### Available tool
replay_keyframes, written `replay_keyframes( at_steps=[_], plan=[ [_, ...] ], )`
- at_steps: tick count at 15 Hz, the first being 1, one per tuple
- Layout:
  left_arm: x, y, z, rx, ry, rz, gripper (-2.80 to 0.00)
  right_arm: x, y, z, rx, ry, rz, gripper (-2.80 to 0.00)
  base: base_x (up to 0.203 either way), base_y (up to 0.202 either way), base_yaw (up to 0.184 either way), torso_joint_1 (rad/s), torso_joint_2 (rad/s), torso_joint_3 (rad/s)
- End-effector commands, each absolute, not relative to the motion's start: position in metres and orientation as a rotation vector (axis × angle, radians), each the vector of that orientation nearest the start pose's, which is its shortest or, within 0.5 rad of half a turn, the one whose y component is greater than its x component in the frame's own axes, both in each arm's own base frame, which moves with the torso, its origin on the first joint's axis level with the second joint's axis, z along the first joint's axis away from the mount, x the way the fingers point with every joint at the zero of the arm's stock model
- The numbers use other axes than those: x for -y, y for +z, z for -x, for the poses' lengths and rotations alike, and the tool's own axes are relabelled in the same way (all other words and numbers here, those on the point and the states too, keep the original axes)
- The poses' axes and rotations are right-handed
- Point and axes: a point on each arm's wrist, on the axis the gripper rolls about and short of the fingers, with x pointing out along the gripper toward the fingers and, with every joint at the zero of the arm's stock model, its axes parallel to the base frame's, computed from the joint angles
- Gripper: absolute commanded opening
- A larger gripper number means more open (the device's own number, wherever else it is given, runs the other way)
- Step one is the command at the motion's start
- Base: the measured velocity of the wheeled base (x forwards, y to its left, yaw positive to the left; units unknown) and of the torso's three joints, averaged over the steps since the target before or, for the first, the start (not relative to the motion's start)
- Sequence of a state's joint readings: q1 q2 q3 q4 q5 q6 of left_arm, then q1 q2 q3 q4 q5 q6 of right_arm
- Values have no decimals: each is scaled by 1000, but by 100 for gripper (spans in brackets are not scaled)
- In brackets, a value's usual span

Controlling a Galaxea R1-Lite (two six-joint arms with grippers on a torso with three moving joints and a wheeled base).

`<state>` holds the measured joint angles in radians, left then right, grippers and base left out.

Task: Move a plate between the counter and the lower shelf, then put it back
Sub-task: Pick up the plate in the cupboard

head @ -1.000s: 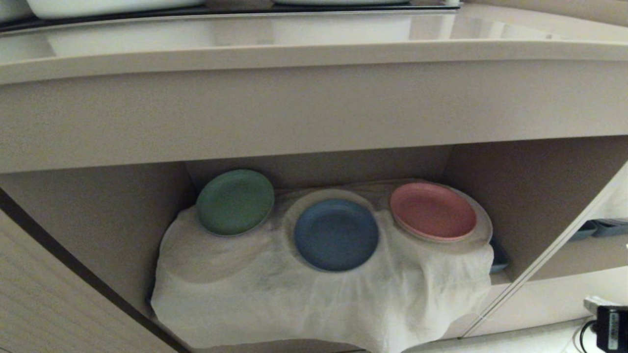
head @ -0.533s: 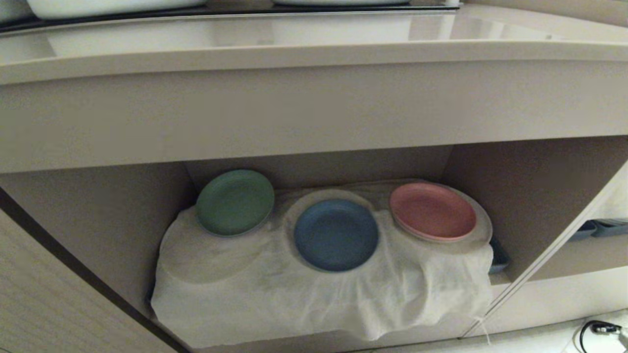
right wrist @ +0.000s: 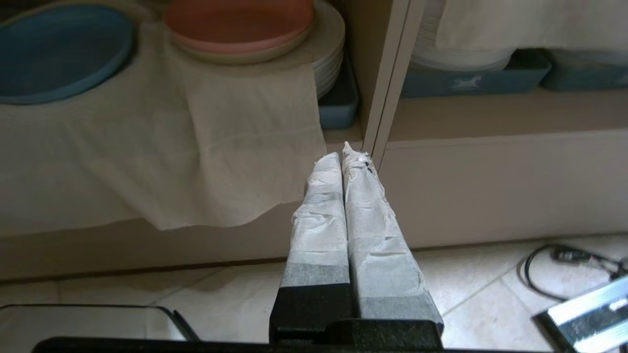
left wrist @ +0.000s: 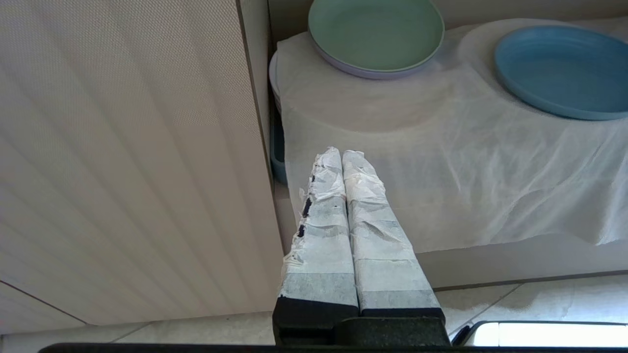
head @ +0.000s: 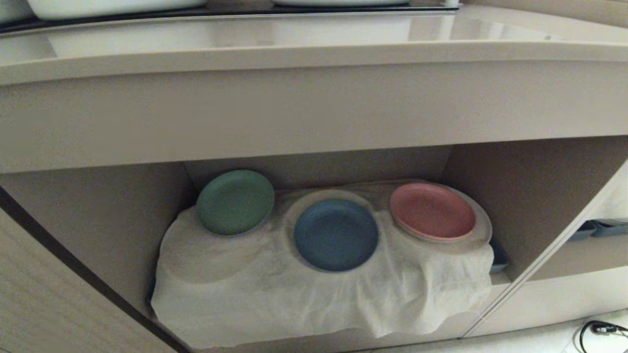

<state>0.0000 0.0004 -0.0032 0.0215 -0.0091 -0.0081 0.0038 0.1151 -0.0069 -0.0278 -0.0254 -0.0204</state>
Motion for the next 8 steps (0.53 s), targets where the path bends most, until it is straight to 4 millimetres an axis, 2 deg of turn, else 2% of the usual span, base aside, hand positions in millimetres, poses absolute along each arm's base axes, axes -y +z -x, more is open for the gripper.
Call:
replay_keyframes(
  at_steps=[1, 8],
  plan=[
    [0, 74, 23, -18, -9, 9, -280, 0, 77, 23, 10, -23, 35, -280, 0, 0, 0, 0, 0, 0],
    [0, 74, 23, -18, -9, 8, -280, 0, 76, 23, 4, -22, 40, -280, 0, 0, 0, 0, 0, 0]
  ],
)
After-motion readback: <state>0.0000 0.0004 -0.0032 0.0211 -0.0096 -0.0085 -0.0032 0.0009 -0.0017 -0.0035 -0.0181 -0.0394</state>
